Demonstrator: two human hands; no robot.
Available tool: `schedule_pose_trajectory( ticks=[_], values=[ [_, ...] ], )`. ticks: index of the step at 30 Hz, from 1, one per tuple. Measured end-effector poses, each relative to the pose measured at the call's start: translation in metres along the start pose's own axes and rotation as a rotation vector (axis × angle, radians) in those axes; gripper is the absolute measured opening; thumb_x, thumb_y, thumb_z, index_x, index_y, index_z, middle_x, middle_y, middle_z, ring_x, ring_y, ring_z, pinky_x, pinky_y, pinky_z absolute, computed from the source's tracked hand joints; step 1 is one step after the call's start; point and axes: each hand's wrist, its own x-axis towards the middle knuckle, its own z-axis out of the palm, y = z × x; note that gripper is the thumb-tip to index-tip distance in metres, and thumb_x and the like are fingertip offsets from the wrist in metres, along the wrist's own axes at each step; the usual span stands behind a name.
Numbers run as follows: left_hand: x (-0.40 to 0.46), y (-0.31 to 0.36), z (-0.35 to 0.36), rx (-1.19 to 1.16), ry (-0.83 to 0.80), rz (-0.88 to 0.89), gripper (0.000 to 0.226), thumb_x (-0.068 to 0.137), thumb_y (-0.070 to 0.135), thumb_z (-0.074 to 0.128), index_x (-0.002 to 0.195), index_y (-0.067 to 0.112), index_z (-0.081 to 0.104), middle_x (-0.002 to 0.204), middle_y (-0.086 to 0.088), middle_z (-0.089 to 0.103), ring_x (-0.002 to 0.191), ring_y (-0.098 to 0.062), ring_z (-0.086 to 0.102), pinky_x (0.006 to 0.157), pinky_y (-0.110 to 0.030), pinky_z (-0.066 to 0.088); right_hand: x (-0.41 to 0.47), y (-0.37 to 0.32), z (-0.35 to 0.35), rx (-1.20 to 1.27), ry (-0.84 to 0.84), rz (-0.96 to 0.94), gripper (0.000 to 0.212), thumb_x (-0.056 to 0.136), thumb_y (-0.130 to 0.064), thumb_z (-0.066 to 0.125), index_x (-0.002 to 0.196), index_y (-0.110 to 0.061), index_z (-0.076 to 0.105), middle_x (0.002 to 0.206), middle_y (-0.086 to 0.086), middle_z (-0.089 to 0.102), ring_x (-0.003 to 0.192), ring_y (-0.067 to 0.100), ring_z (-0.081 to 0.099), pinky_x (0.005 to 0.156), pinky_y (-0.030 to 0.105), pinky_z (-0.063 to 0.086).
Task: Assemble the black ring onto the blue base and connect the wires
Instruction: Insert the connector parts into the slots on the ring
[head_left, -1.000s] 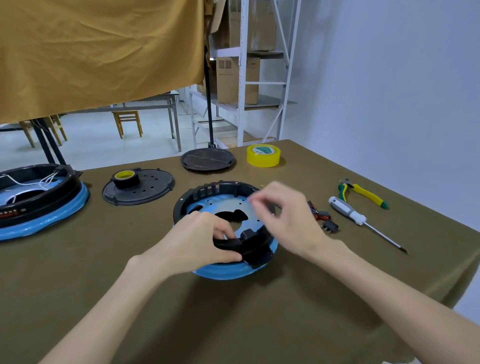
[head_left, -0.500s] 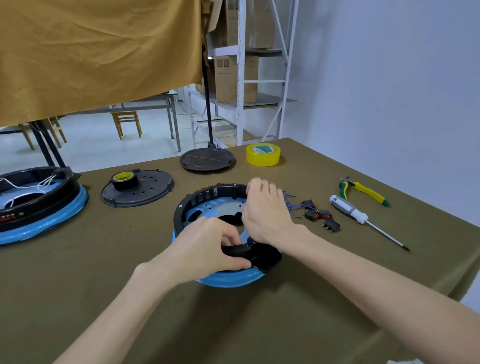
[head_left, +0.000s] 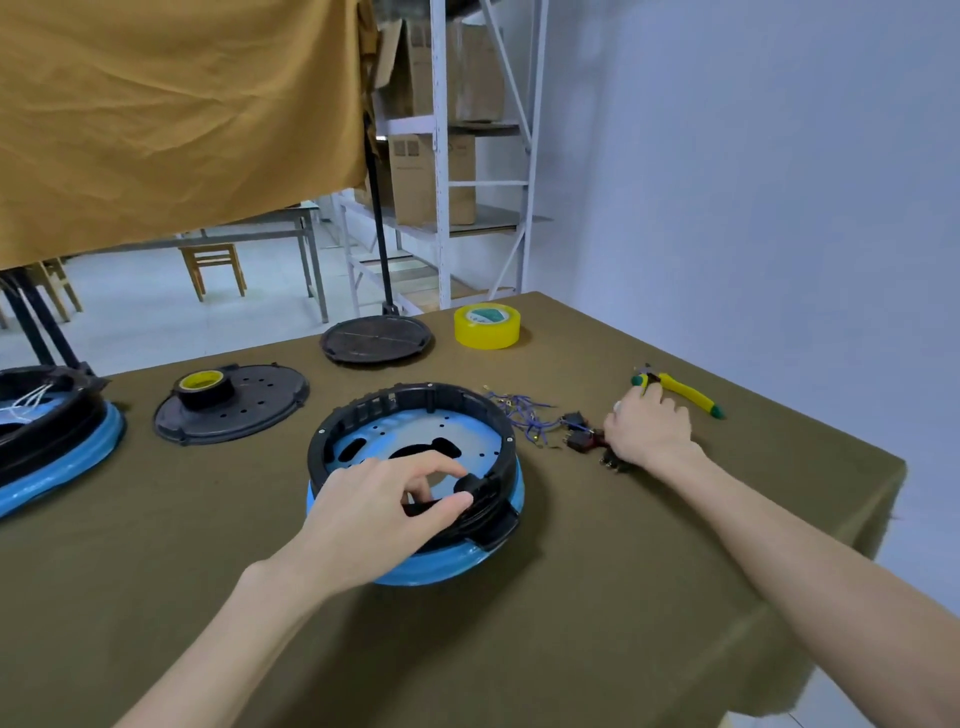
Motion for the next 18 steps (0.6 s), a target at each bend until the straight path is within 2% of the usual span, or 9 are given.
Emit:
schedule_pose_trajectory(
  ticks=[4, 7, 10, 12, 15, 18],
  values=[
    [-0.001, 0.000, 0.002, 0.002, 0.026, 0.008, 0.051, 0.086, 0.083, 0.034, 0.125, 0.057, 0.056, 0.084, 0.035, 0.062, 0.081, 0.004, 0.063, 0.064, -0.024, 0.053, 0.004, 0.007, 0.000, -0.051, -0.091, -0.028, 0.034, 0.102, -0.013, 0.050, 0.134, -0.004, 0.049, 0.136, 0.022, 0.048, 0.123, 0.039, 0.052, 0.097, 0.044, 0.046],
    [-0.001, -0.002, 0.004, 0.014, 0.029, 0.014, 0.052, 0.086, 0.083, 0.032, 0.125, 0.057, 0.055, 0.080, 0.032, 0.062, 0.079, 0.002, 0.064, 0.064, -0.026, 0.055, -0.010, 0.009, -0.010, -0.104, -0.127, -0.043, 0.038, 0.097, -0.002, 0.055, 0.134, -0.008, 0.048, 0.133, 0.020, 0.042, 0.120, 0.038, 0.050, 0.091, 0.043, 0.047],
    [0.000, -0.005, 0.005, 0.021, 0.028, 0.018, 0.051, 0.086, 0.083, 0.035, 0.125, 0.058, 0.055, 0.079, 0.032, 0.063, 0.080, 0.004, 0.063, 0.063, -0.024, 0.053, -0.034, -0.001, -0.032, 0.009, -0.130, -0.269, 0.024, 0.103, -0.015, 0.051, 0.127, -0.011, 0.047, 0.124, 0.018, 0.054, 0.111, 0.038, 0.054, 0.079, 0.040, 0.044],
    [0.001, -0.006, 0.005, 0.031, 0.027, 0.023, 0.052, 0.083, 0.082, 0.041, 0.126, 0.056, 0.057, 0.077, 0.032, 0.062, 0.083, 0.010, 0.060, 0.060, -0.017, 0.046, -0.062, -0.022, -0.051, 0.199, -0.118, -0.469, 0.017, 0.104, -0.029, 0.046, 0.115, -0.016, 0.046, 0.104, 0.010, 0.062, 0.091, 0.036, 0.060, 0.071, 0.040, 0.045],
    [0.002, -0.007, 0.003, 0.000, 0.006, 0.015, 0.059, 0.076, 0.081, 0.052, 0.128, 0.053, 0.055, 0.088, 0.037, 0.062, 0.082, 0.009, 0.060, 0.064, -0.015, 0.043, -0.105, -0.063, -0.075, 0.362, 0.094, -0.671, 0.015, 0.098, -0.040, 0.040, 0.101, -0.025, 0.039, 0.075, -0.007, 0.055, 0.061, 0.023, 0.054, 0.055, 0.036, 0.037],
    [0.000, -0.007, 0.002, -0.061, 0.044, -0.009, 0.055, 0.069, 0.083, 0.060, 0.113, 0.051, 0.051, 0.099, 0.037, 0.058, 0.085, 0.006, 0.060, 0.061, -0.015, 0.042, -0.125, -0.091, -0.074, 0.160, 0.323, -0.898, 0.037, 0.102, -0.047, 0.019, 0.098, -0.022, 0.046, 0.076, -0.006, 0.050, 0.058, 0.020, 0.049, 0.048, 0.033, 0.032]
  ],
)
